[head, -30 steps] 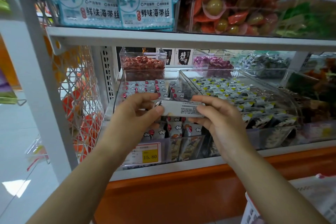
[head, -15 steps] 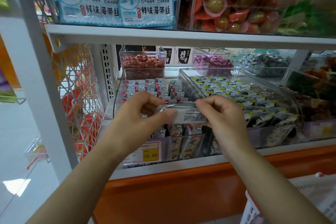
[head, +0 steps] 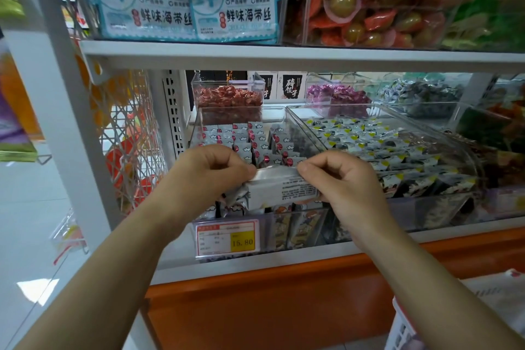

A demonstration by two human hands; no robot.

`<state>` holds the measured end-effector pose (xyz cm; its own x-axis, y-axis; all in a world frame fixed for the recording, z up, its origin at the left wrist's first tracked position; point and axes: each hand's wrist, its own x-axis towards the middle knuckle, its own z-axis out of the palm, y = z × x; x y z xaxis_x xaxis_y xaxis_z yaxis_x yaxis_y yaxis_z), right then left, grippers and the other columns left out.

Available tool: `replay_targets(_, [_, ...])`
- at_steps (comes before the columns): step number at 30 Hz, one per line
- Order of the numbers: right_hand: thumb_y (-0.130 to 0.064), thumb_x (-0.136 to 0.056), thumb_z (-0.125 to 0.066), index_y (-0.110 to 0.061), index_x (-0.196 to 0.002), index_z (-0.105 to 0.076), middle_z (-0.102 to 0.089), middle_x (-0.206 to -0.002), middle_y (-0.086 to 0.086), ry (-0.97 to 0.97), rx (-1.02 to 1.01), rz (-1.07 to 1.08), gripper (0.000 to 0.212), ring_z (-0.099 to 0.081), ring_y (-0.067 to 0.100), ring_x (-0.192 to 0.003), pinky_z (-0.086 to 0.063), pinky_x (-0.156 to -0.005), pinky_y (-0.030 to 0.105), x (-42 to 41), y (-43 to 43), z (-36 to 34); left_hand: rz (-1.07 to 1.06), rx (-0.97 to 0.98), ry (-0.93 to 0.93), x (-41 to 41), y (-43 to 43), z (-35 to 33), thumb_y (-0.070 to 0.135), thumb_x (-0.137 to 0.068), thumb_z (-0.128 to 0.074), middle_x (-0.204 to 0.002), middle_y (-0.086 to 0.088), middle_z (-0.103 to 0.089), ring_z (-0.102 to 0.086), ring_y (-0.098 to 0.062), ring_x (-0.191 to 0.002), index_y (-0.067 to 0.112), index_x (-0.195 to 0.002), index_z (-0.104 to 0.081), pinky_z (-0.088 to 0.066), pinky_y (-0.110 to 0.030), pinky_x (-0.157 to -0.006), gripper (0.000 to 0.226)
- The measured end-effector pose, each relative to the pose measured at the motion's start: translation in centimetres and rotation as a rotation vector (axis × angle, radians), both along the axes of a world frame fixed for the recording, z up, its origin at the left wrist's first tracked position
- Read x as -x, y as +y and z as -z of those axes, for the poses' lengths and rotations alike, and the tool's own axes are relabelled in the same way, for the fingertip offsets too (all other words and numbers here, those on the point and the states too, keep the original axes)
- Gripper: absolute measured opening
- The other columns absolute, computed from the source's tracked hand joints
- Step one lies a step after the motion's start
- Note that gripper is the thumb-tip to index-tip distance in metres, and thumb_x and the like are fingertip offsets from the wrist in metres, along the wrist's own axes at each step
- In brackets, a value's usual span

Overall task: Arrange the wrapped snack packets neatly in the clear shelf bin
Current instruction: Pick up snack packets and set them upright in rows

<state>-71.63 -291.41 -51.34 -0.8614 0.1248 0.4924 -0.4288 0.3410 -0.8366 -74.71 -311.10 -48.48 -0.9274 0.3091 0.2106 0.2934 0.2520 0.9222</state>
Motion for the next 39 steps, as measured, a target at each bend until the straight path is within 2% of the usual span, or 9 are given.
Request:
replay_targets(8, [-0.019, -0.087, -0.062, -0.011, -0.07, -0.068, -0.064, -0.077, 0.023, -0.03, 0.089, 0.019, 0.019, -0.062, 0.042, -0.078, -0.053, -0.07, 0.059, 0.2, 0.2, -0.1, 0.045, 0.112, 0.044, -0.5, 0.2, 0.4, 0.045, -0.06, -0.069, -0.085, -0.005, -0.067, -0.067, -0.019, -0.074, 0.025, -0.089, -0.065, -0.059, -0.032, -0.067, 0.035])
replay_targets(14, [-0.011, -0.087, -0.06, -0.011, -0.07, -0.071, -0.071, -0.068, 0.004, -0.18, 0.145, -0.127, 0.02, -0.07, 0.017, -0.065, -0.058, -0.053, 0.03, 0.5, 1.7, -0.6, 0.028, 0.203, 0.125, -0.4, 0.7, 0.9, 0.029, -0.08, -0.067, -0.089, -0.003, -0.062, -0.063, -0.017, -0.077, 0.029, -0.094, -0.06, -0.051, -0.017, -0.061, 0.015])
replay_targets(17, [-0.027, -0.076, -0.066, -0.021, -0.087, -0.075, -0.074, -0.083, 0.0, -0.153, 0.13, -0.186, 0.015, -0.071, 0.013, -0.079, -0.058, -0.065, 0.024, 0.5, 1.9, -0.6, -0.048, 0.163, 0.14, 0.0, 0.8, 1.1, 0.026, -0.085, -0.063, -0.085, 0.004, -0.065, -0.063, -0.009, -0.071, 0.03, -0.089, -0.06, -0.046, -0.009, -0.052, 0.007])
replay_targets(20, [-0.032, -0.068, -0.073, -0.037, -0.106, -0.067, -0.071, -0.108, -0.003, -0.149, -0.029, -0.18, 0.039, -0.067, 0.013, -0.099, -0.052, -0.087, 0.029, 0.6, 1.7, -0.7, -0.126, 0.078, 0.16, 0.5, 0.9, 1.1, 0.025, -0.087, -0.06, -0.083, 0.008, -0.067, -0.064, 0.0, -0.07, 0.026, -0.094, -0.063, -0.052, -0.015, -0.053, 0.008])
replay_targets(25, [-0.013, -0.085, -0.064, -0.03, -0.096, -0.063, -0.069, -0.086, 0.0, 0.027, 0.132, 0.017, 0.021, -0.069, 0.011, -0.065, -0.057, -0.055, 0.023, 2.0, 0.9, -1.2, -0.296, 0.157, 0.331, 2.1, 1.7, 1.3, 0.03, -0.092, -0.053, -0.123, 0.008, -0.058, -0.054, -0.001, -0.099, 0.019, -0.132, -0.048, -0.041, -0.016, -0.081, 0.042])
replay_targets(28, [-0.015, -0.088, -0.062, -0.016, -0.104, -0.063, -0.064, -0.078, 0.003, 0.063, 0.262, 0.161, 0.015, -0.065, 0.01, -0.053, -0.054, -0.049, 0.021, 2.9, 1.4, -1.2, -0.314, 0.318, 0.369, 3.3, 2.1, 1.6, 0.026, -0.095, -0.049, -0.139, -0.001, -0.047, -0.049, -0.014, -0.116, 0.016, -0.136, -0.044, -0.037, -0.026, -0.096, 0.043])
replay_targets(31, [-0.015, -0.088, -0.062, -0.013, -0.11, -0.06, -0.063, -0.082, 0.005, 0.052, 0.281, 0.204, 0.022, -0.064, 0.009, -0.052, -0.054, -0.05, 0.021, 3.5, 1.6, -1.0, -0.19, 0.646, 0.388, 5.0, 3.4, 2.1, 0.024, -0.096, -0.042, -0.127, -0.01, -0.05, -0.042, -0.028, -0.123, 0.004, -0.119, -0.05, -0.033, -0.029, -0.095, 0.031])
replay_targets(34, [-0.014, -0.086, -0.064, -0.015, -0.109, -0.06, -0.064, -0.087, 0.007, 0.052, 0.3, 0.187, 0.023, -0.065, 0.01, -0.054, -0.055, -0.054, 0.021, 3.5, 1.7, -0.9, -0.097, 0.953, 0.299, 6.8, 4.2, 2.5, 0.038, -0.098, -0.027, -0.145, -0.009, -0.033, -0.019, -0.023, -0.14, 0.008, -0.131, -0.04, -0.014, -0.053, -0.113, 0.047])
replay_targets(39, [-0.014, -0.084, -0.067, -0.014, -0.119, -0.058, -0.063, -0.109, 0.012, 0.003, 0.198, 0.163, 0.035, -0.068, 0.009, -0.062, -0.058, -0.064, 0.024, 3.4, 2.1, -0.6, -0.051, 1.121, 0.255, 7.7, 4.2, 3.3, 0.044, -0.098, -0.015, -0.14, -0.003, -0.04, -0.013, -0.016, -0.142, 0.015, -0.117, -0.049, -0.007, -0.059, -0.111, 0.049])
